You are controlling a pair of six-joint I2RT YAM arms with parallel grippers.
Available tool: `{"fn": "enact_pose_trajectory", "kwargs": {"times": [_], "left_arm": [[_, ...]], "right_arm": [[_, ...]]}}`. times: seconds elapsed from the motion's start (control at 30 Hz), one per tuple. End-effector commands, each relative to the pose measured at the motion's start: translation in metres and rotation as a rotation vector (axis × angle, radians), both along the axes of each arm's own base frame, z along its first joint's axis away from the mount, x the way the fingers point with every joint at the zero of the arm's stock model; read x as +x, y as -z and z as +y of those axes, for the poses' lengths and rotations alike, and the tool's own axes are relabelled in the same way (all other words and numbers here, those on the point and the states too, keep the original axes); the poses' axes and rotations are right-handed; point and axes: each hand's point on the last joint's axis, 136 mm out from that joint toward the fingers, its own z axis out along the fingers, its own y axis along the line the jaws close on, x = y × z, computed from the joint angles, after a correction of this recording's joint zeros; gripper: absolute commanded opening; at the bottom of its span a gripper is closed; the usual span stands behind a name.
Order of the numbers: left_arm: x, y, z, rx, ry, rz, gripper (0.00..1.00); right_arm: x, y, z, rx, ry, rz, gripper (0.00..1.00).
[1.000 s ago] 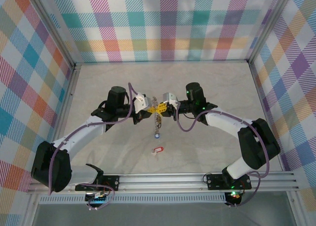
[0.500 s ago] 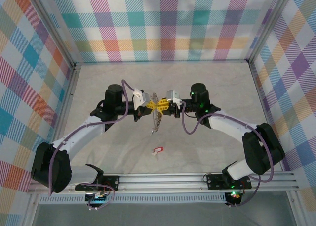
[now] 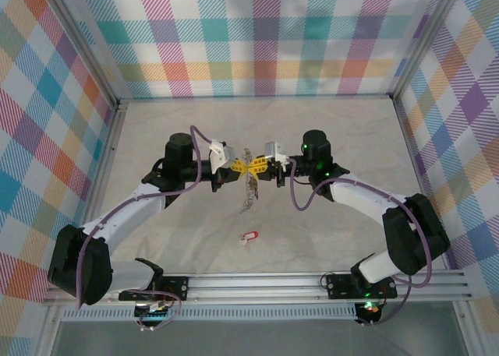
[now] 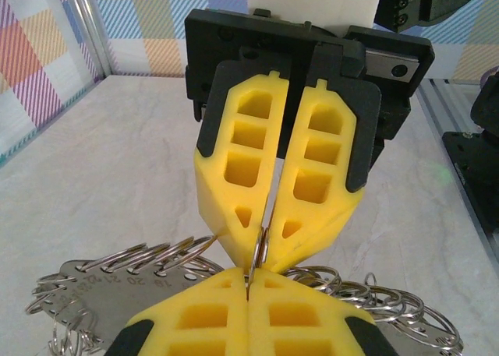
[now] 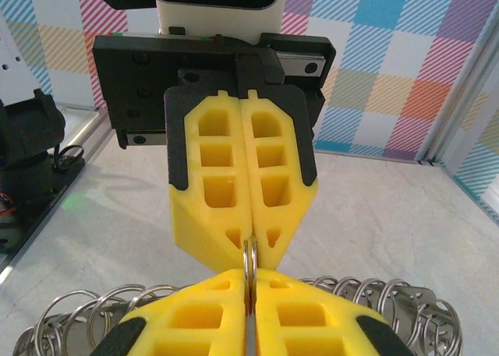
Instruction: Put the keys on the keyring
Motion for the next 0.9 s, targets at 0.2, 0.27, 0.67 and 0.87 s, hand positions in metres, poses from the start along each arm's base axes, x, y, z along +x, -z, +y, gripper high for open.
{"fn": "enact_pose_trajectory", "kwargs": {"times": [0.2,0.27,0.67,0.87], "left_arm": [[0.000,-0.021,0.006,0.005,-0.016,-0.103,0.00],[0.001,-0.017,0.009,0.032,-0.029,-0.101,0.00],[-0.010,-0.004,0.048,0.180,-0.068,-0.016,0.00],[-0.011,-0.006,0.073,0.198,-0.132,0.024,0.00]], "right_arm": [[-0.006,-0.007,-0.003,0.005,-0.021,-0.034,0.35],[-0.002,-0.009,-0.009,0.006,0.019,-0.051,0.41],[-0.009,0.001,-0.044,-0.141,0.152,-0.118,0.50],[-0.046,0.038,-0.039,-0.274,-0.012,-0.047,0.51]]}}
